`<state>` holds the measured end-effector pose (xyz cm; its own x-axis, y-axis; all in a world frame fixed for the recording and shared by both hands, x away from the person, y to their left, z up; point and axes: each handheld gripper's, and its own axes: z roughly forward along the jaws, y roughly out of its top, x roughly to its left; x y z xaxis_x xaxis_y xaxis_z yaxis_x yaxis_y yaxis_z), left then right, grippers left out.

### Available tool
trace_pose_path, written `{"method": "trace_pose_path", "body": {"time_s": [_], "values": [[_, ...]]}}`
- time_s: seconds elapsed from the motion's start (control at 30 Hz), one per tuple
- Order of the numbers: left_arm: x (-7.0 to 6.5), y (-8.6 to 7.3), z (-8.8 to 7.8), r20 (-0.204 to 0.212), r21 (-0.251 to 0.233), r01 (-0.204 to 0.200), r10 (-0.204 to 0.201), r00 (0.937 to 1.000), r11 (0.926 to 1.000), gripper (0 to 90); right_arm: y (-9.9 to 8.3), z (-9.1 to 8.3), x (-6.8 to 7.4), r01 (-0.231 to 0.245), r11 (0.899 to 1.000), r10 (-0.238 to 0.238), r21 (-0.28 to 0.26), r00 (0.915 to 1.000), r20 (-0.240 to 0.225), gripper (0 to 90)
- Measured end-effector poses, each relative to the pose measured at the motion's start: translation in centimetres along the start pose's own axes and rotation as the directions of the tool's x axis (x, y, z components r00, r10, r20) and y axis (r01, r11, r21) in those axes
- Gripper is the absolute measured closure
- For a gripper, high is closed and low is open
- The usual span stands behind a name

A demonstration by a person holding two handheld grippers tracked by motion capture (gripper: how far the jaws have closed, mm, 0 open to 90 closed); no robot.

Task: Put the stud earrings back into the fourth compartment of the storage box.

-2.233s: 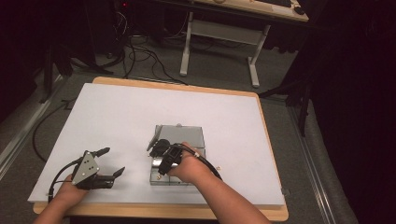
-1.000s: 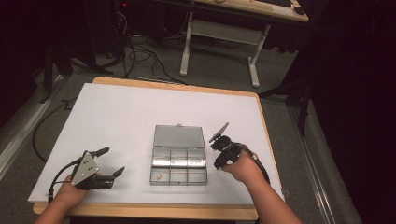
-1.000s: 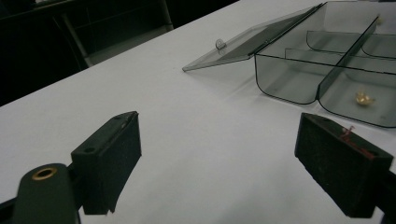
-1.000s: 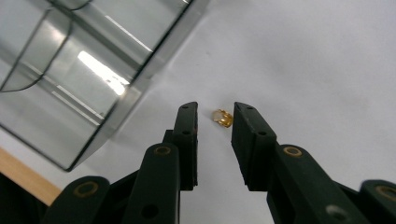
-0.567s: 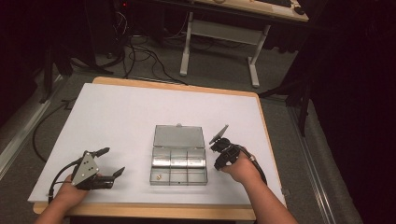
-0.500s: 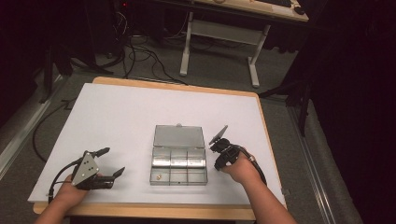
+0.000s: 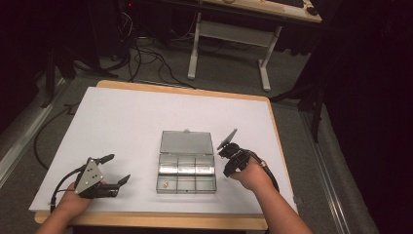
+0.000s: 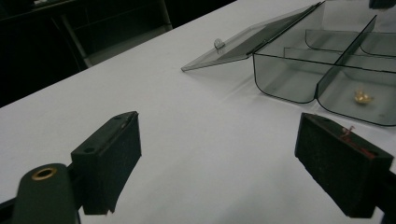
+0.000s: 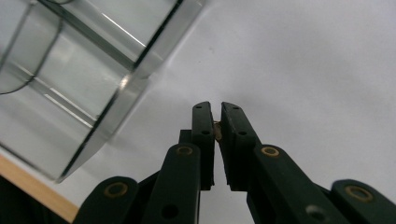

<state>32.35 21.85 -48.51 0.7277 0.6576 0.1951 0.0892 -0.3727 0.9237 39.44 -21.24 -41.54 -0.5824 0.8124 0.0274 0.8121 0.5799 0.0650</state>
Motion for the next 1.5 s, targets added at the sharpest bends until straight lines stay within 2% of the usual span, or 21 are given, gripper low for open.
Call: {"method": "trace_pose_path", "body": {"time_s": [0.07,0.1,0.13,0.17,0.2,0.23,0.27,0.33,0.47,0.67,0.8,0.93,0.97,1.03,1.07,1.1,1.13,1.43,1.47,1.5], "values": [[0.0,0.0,0.0,-0.001,0.0,0.001,-0.001,1.0,1.0,14.9,0.0,-0.4,0.3,-0.013,1.0,0.013,-0.003,0.9999,-0.007,85.4],[0.0,0.0,0.0,-0.003,-0.002,0.0,0.0,1.0,1.0,14.9,0.1,-0.6,0.2,0.016,1.0,-0.016,-0.008,0.9999,-0.005,85.5],[0.0,0.0,0.0,-0.006,-0.002,-0.002,0.002,1.0,1.0,14.9,0.1,-0.7,0.4,0.008,1.0,-0.008,-0.003,0.9999,-0.008,85.5],[0.0,0.0,0.0,-0.007,-0.001,-0.003,0.003,1.0,1.0,14.9,0.1,-0.9,0.5,0.024,1.0,-0.024,-0.004,0.9997,-0.005,85.5],[-0.1,0.0,0.0,-0.007,-0.002,0.0,0.0,1.0,1.0,14.9,0.1,-1.1,0.8,0.005,1.0,-0.005,0.003,1.0,-0.008,85.5],[-0.1,0.0,0.1,-0.008,-0.003,0.005,-0.005,1.0,1.0,15.0,0.1,-1.3,0.8,0.041,0.999,-0.041,-0.013,0.9991,-0.005,85.5],[-0.1,0.0,0.1,-0.007,-0.001,0.005,-0.005,1.0,1.0,15.0,0.1,-1.6,1.2,0.006,1.0,-0.005,0.001,0.9999,-0.009,85.5],[-0.1,0.0,0.1,-0.01,-0.002,0.003,-0.003,0.9999,1.0,15.0,0.2,-2.0,1.3,0.049,0.999,-0.05,-0.017,0.9987,-0.008,85.5],[-0.2,0.0,0.1,-0.012,-0.002,-0.001,0.001,0.9999,1.0,15.0,0.5,-3.0,2.0,0.047,0.999,-0.048,-0.018,0.9988,-0.012,85.5],[-0.2,0.0,0.1,-0.01,-0.001,-0.003,0.003,0.9999,1.0,15.0,1.1,-3.8,3.1,0.079,0.997,-0.08,-0.016,0.9968,-0.011,85.5],[-0.1,0.0,0.1,-0.009,-0.001,-0.002,0.001,1.0,1.0,15.0,1.7,-3.8,3.9,0.12,0.992,-0.121,-0.026,0.9926,-0.015,85.5],[-0.1,0.0,0.1,-0.009,-0.004,0.001,-0.001,1.0,1.0,15.0,2.3,-3.6,4.8,0.129,0.992,-0.129,-0.016,0.9914,-0.018,85.6],[-0.1,0.0,0.1,-0.009,-0.003,-0.001,0.001,1.0,1.0,15.0,2.4,-3.6,4.9,0.147,0.989,-0.148,-0.02,0.9889,-0.017,85.6],[-0.1,0.0,0.1,-0.007,-0.002,-0.001,0.001,1.0,1.0,15.0,2.7,-3.5,5.3,0.156,0.988,-0.157,-0.018,0.9875,-0.019,85.6],[-0.1,0.0,0.1,-0.009,-0.001,-0.006,0.006,0.9999,1.0,15.0,2.8,-3.5,5.7,0.142,0.99,-0.142,-0.009,0.9896,-0.021,85.6],[-0.1,0.0,0.1,-0.007,-0.002,-0.003,0.003,1.0,1.0,15.0,3.0,-3.4,5.8,0.169,0.985,-0.169,-0.02,0.9853,-0.023,85.6],[-0.1,0.0,0.1,-0.008,-0.002,-0.004,0.004,1.0,1.0,15.0,3.1,-3.3,6.0,0.176,0.984,-0.177,-0.017,0.984,-0.023,85.6],[-0.1,0.0,0.0,-0.008,-0.001,-0.008,0.008,0.9999,1.0,15.0,4.4,-3.1,8.0,0.221,0.975,-0.222,-0.027,0.9745,-0.031,85.6],[-0.1,0.0,0.0,-0.007,-0.001,-0.008,0.008,0.9999,1.0,15.0,4.5,-3.2,8.4,0.212,0.977,-0.213,-0.024,0.9763,-0.037,85.6],[-0.1,0.0,0.0,-0.007,0.001,-0.01,0.01,0.9999,1.0,15.0,4.7,-3.1,8.6,0.225,0.974,-0.226,-0.025,0.9736,-0.034,85.6]]}}
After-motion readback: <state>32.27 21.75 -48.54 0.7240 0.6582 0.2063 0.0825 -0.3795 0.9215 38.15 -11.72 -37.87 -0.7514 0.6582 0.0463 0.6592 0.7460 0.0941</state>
